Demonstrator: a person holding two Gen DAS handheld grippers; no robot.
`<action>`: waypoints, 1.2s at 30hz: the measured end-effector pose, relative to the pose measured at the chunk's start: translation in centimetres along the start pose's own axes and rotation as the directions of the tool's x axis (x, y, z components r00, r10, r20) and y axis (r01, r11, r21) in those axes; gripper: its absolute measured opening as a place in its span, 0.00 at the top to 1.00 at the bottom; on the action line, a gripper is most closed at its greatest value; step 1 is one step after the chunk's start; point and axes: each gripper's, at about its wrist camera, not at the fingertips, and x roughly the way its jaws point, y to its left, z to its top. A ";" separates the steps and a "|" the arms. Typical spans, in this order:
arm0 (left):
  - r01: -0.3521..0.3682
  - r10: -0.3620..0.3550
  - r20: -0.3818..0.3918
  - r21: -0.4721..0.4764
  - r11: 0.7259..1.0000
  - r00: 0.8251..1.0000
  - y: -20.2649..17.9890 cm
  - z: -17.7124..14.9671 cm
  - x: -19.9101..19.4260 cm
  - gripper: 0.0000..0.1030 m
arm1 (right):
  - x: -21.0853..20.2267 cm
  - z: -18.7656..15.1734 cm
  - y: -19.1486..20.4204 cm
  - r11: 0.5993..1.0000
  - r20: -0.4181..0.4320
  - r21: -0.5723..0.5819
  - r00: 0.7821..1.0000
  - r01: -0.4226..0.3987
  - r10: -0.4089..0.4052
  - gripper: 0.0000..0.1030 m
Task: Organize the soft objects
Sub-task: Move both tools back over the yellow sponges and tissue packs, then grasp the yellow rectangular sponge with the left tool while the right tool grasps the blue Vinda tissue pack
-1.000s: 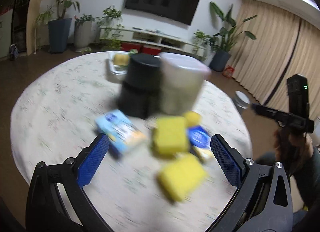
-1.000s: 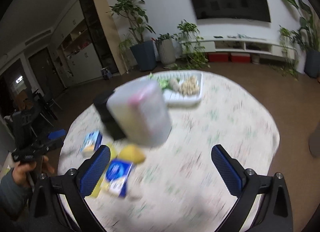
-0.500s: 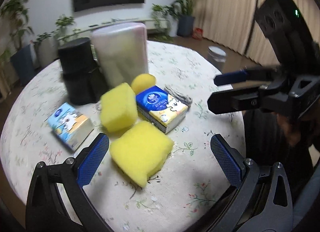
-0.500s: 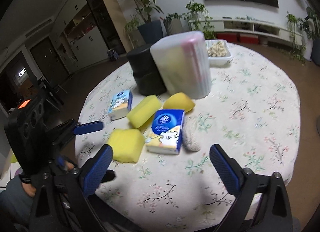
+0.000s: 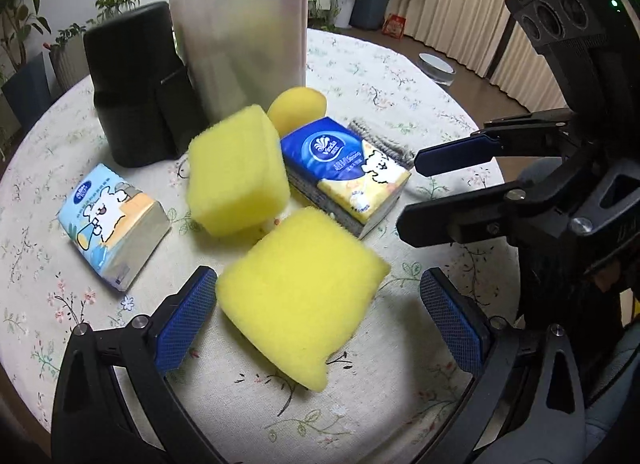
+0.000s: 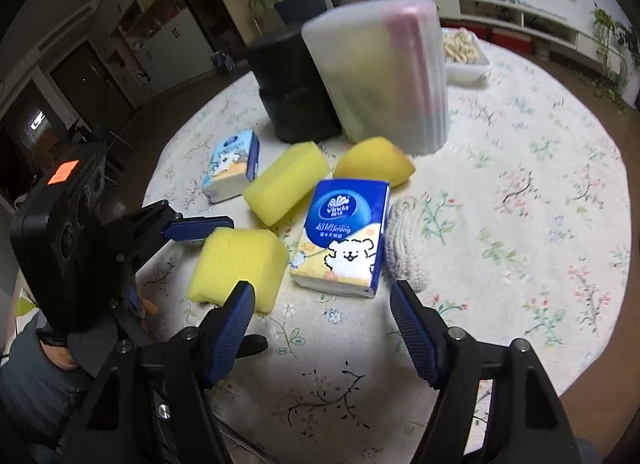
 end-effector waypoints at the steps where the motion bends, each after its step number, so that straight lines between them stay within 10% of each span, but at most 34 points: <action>1: -0.001 0.001 -0.002 0.002 1.000 1.000 0.1 0.0 0.0 0.01 | 0.2 0.1 -0.1 1.000 -0.006 0.007 1.000 0.002 -0.002 0.28; 36: 0.027 -0.025 -0.027 0.082 0.996 0.999 0.4 0.4 0.5 0.02 | 4.9 2.2 1.5 0.962 -0.026 -0.181 0.977 0.205 -0.213 0.22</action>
